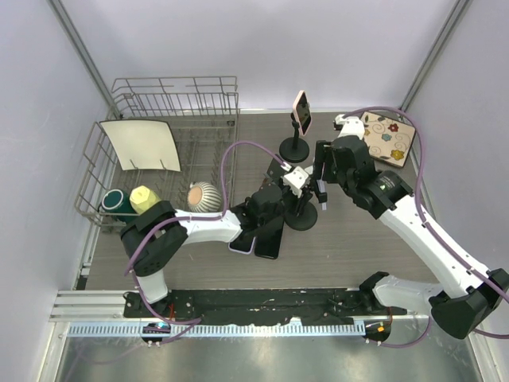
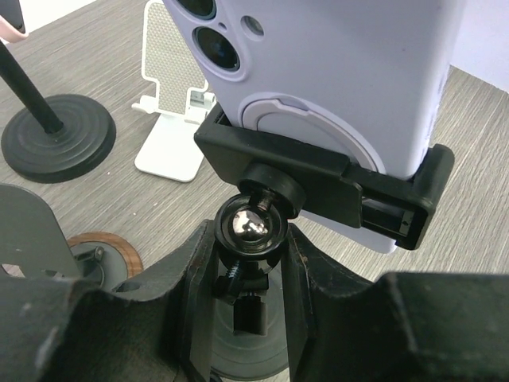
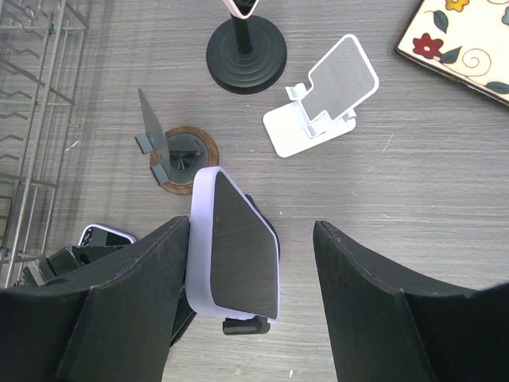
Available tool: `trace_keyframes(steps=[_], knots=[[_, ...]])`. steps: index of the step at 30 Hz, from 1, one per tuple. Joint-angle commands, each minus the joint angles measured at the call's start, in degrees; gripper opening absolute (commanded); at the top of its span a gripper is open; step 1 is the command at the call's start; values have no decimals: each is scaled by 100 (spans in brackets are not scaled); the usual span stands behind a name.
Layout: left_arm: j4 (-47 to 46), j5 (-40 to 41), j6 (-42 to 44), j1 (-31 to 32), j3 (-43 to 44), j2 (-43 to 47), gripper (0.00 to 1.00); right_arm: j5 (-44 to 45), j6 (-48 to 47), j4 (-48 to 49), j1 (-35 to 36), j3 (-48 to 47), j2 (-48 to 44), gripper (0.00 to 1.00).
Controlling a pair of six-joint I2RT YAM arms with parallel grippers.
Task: Remove the phone from the phone stand
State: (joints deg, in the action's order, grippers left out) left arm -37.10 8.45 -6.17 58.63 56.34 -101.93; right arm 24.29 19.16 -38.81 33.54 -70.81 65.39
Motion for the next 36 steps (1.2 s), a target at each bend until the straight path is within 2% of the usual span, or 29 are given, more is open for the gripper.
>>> trace_keyframes(steps=[1,6,9,10,12,13,19,24,27,30,36], knots=[[186,306,117,-1,44,94,0,-460,0,611,100,383,-8,68],[81,359,46,-1,-44,129,0,-22,0,611,100,655,-175,65],[19,412,11,-1,-79,138,0,330,18,611,109,787,-386,56],[10,421,-6,-1,-88,121,0,383,35,637,100,831,-447,49],[1,430,-24,-1,-88,112,0,418,88,751,100,962,-605,40],[-34,430,-33,-1,-105,103,0,418,193,804,91,1007,-658,32],[-253,325,-243,-36,-246,147,0,559,571,1489,91,1718,-1176,11],[-359,131,-332,-80,-290,173,0,182,396,2376,91,2351,-1423,11],[-421,8,-279,-71,-316,147,0,119,291,2448,83,2335,-1353,25],[-464,-141,-235,-71,-316,147,0,119,194,2562,91,2299,-1221,32],[-447,-212,-130,-71,-334,156,0,181,-17,2957,91,2343,-967,35]])
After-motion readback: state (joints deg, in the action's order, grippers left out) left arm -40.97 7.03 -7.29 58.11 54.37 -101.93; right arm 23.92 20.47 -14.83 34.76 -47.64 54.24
